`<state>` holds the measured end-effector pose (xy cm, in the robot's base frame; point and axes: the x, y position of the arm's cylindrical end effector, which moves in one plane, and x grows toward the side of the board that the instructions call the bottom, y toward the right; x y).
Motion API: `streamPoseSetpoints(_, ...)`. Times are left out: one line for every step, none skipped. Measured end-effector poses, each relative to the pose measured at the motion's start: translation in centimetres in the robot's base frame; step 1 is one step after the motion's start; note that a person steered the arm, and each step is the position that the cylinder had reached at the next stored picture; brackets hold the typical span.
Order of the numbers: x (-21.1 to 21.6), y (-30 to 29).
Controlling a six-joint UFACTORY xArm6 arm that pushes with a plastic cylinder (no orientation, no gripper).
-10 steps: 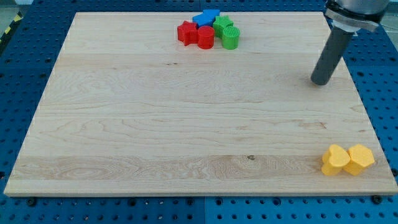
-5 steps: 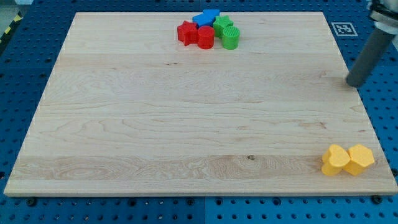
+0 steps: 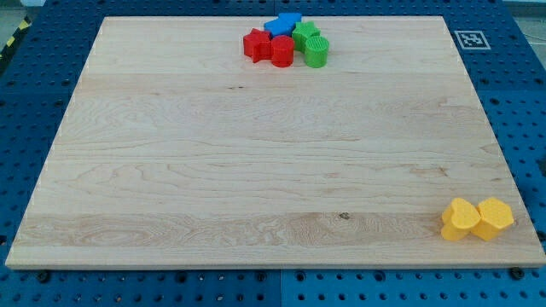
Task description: Move the yellow hexagon towards the top right corner
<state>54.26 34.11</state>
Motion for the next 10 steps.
streamPoseSetpoints(7.4,-1.3)
streamPoseSetpoints(7.4,-4.5)
streamPoseSetpoints(6.3,-9.2)
streamPoseSetpoints(1.7,-10.8)
streamPoseSetpoints(-1.5,-12.6)
streamPoseSetpoints(1.0,-12.6)
streamPoseSetpoints(1.0,-12.9)
streamPoseSetpoints(-4.2,-13.2)
streamPoseSetpoints(-9.9,-13.2)
streamPoseSetpoints(-7.9,-13.1)
